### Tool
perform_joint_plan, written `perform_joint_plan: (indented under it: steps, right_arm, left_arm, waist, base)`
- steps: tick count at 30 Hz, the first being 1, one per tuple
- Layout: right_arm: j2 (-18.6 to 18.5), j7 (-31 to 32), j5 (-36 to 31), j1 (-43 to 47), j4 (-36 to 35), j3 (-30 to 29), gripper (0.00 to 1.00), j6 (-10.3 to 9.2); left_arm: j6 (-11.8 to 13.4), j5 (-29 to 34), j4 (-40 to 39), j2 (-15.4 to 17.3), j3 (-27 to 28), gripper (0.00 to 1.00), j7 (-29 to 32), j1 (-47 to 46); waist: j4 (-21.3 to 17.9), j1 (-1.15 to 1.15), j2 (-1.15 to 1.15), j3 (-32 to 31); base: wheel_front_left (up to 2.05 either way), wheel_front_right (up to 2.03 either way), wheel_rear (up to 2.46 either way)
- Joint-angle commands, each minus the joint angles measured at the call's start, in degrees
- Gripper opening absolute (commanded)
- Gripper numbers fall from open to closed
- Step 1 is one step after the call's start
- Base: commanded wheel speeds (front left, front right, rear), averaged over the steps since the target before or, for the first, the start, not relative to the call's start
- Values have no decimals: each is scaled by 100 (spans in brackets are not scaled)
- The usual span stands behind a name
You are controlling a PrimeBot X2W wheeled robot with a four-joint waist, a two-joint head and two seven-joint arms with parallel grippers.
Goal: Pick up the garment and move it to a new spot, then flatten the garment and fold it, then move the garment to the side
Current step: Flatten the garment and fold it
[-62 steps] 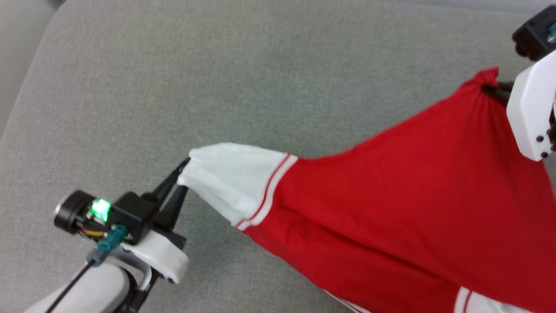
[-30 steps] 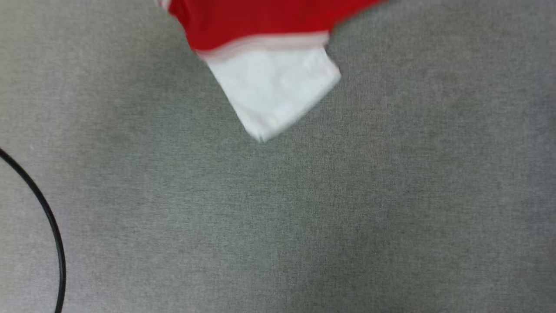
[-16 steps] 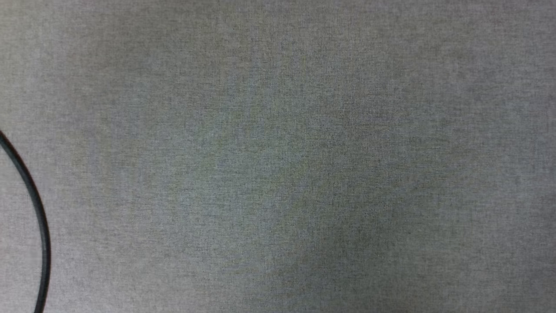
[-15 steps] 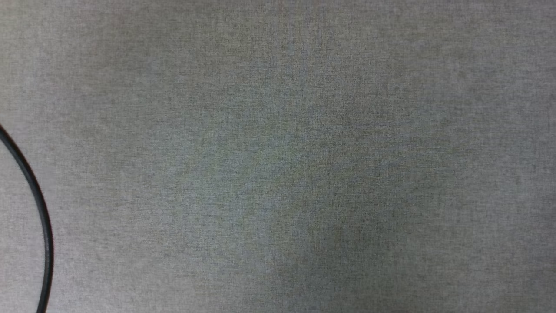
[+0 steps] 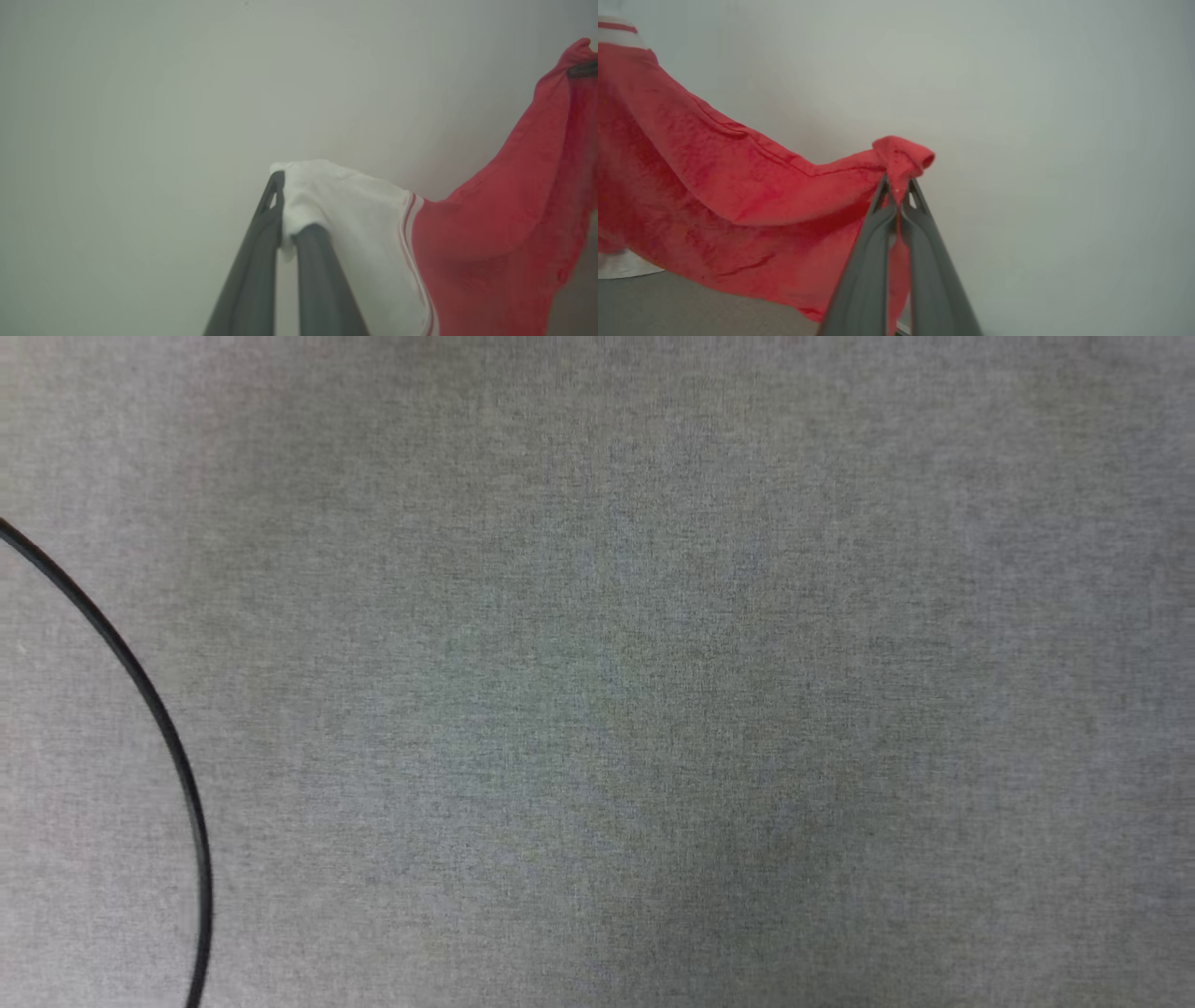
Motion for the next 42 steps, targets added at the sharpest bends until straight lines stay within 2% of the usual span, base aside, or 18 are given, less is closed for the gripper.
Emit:
perform_joint_plan:
  steps: [1, 8, 14, 23, 30, 34, 42]
  right_arm:
    - [28, -58, 114, 338, 14, 144, 0, -4]
    - [-58, -382, 701, 1786, -309, 791, 0, -5]
    - [-387, -550, 1298, 3196, -857, 1388, 0, -4]
    - [-1172, -757, 2022, 5023, -1560, 1898, 0, -4]
    - [-1826, -850, 2394, 6236, -2171, 1900, 0, -4]
    - [-2085, -849, 2526, 6775, -2443, 1760, 0, -4]
    - [-2594, -801, 2627, 8422, -3189, 1125, 0, -4]
  left_arm:
    - [3, -41, -116, 43, 46, 0, -35, 339]
    - [119, 20, -942, 207, 362, 0, -34, 2185]
    - [453, 32, -1731, 391, 536, 0, -30, 4169]
    - [1104, -122, -3029, 716, 443, 0, -30, 6937]
    - [1638, -328, -3850, 1049, 114, 0, 138, 8528]
    - [1805, -419, -4140, 1204, -26, 0, 258, 9021]
    - [2237, -864, -4716, 1401, -260, 0, 358, 10301]
  waist:
    - [-13, 0, 0, -125]
    - [5, 0, 0, -590]
    - [-17, 0, 0, -1151]
    - [-17, 0, 0, -1973]
    - [-48, 0, 0, -2496]
    - [-20, 0, 0, -2711]
    - [45, 0, 0, -3219]
  base:
    - [0, 0, 0]
    - [0, 0, 0]
    - [0, 0, 0]
    - [0, 0, 0]
    - [0, 0, 0]
    - [0, 0, 0]
    - [0, 0, 0]
